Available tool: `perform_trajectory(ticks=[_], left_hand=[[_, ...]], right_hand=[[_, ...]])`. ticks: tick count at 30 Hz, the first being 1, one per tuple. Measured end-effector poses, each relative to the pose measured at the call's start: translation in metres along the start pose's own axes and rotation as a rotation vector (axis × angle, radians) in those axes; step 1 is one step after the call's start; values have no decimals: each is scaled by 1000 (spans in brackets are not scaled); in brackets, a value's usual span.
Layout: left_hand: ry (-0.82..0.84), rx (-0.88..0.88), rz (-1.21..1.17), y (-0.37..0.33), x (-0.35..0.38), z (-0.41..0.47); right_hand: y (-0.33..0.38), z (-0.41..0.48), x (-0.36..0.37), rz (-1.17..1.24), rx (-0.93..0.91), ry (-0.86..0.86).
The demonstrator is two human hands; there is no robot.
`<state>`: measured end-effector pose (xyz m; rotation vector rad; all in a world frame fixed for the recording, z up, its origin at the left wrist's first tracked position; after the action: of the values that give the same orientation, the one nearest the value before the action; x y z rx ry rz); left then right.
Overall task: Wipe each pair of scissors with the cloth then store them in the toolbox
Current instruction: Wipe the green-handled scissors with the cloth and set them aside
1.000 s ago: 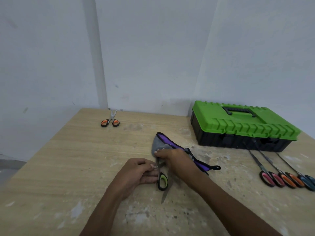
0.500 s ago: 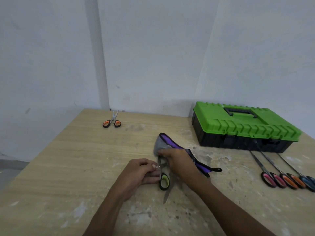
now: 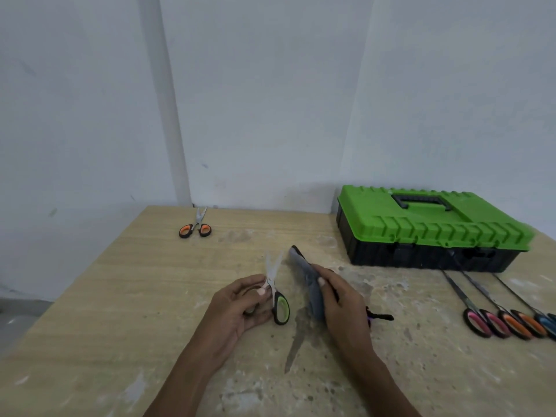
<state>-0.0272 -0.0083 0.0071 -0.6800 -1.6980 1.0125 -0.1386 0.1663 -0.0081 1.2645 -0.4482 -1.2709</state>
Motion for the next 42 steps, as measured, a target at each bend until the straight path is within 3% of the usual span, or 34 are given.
perform_trajectory(ticks=[10,13,18,23,27,31,35,39,42], left_hand=[[-21,27,-123,9,-2,9],[-4,27,-73,11,-2,10],[80,29,21,14,2,10],[100,34,27,16,-1,13],[155,62,39,17,-3,16],[148,77,87,18,-2,14],[77,74,75,18,-3,12],[118,88,126,17,3,11],[103,74,116,17,3,11]], right_hand=[[4,-2,-2,19,-41,-40],[13,-8,-1,-30,-161,-42],[16,-9,21,-303,-358,286],[12,-1,25,-412,-324,123],[20,-17,30,-545,-465,189],[21,-11,38,-581,-438,117],[21,-15,45,-636,-493,174],[16,-7,41,-568,-422,92],[20,-14,45,-570,-476,177]])
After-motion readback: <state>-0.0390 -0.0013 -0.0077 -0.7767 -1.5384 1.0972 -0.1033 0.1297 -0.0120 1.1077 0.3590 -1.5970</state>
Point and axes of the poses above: each hand's wrist, its own z-axis towards the middle knuckle, its own x-axis out of the palm, y = z × x, the point moved 1 cm from there along z, towards the middle knuckle, and after that the axes turned 8 degrees about y, right-handed, at the moved point
